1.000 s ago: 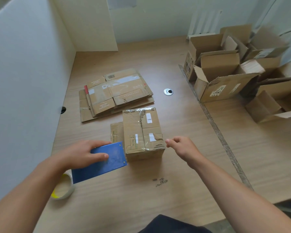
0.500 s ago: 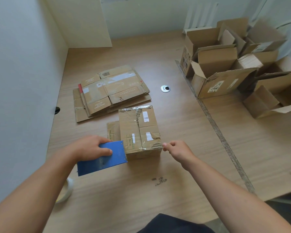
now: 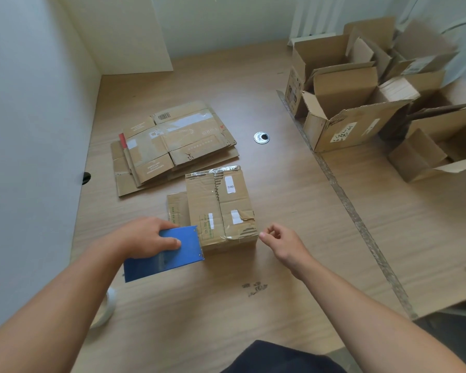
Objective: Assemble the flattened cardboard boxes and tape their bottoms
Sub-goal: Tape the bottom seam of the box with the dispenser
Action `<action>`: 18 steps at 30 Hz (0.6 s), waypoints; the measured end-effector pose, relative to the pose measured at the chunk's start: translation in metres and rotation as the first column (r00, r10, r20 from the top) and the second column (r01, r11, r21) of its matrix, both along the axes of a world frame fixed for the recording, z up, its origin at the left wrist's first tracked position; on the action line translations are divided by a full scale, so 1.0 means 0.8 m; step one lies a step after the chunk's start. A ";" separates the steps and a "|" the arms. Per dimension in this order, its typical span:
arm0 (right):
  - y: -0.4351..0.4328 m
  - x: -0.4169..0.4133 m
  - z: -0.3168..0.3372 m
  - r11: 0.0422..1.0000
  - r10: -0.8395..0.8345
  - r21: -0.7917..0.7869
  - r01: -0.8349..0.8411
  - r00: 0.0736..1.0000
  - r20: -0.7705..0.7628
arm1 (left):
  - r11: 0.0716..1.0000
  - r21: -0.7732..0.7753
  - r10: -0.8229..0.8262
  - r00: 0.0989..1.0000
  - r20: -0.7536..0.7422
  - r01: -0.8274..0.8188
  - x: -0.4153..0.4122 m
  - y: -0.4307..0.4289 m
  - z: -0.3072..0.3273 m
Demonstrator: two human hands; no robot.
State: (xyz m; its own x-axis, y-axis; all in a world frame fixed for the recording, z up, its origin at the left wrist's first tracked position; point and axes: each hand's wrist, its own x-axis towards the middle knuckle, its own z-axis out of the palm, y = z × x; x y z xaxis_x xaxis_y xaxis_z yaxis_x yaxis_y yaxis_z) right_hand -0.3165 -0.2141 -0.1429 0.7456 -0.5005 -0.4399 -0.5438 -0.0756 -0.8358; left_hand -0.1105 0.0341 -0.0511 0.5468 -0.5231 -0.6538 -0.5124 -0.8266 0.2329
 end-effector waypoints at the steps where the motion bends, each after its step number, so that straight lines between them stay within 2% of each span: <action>1: 0.003 0.000 0.003 1.000 0.009 -0.016 -0.009 1.000 0.010 | 1.000 0.000 0.000 1.000 0.003 0.000 0.000 0.000 0.000; 5: 0.007 0.001 0.006 1.000 0.029 0.006 -0.029 0.999 -0.033 | 1.000 -0.012 0.005 1.000 0.004 -0.005 -0.001 0.002 -0.002; 12: 0.017 0.009 0.006 0.998 -0.062 -0.003 0.062 0.998 -0.031 | 1.000 -0.011 0.005 1.000 0.008 -0.005 0.000 0.004 -0.005; 15: 0.014 0.017 0.007 0.983 -0.025 -0.185 0.013 0.998 -0.058 | 1.000 -0.021 0.007 1.000 0.015 -0.007 0.000 0.005 -0.007; 18: 0.016 0.030 0.014 0.853 0.093 -0.496 -0.163 0.982 -0.164 | 0.999 -0.042 0.008 1.000 0.016 -0.007 -0.001 0.006 -0.010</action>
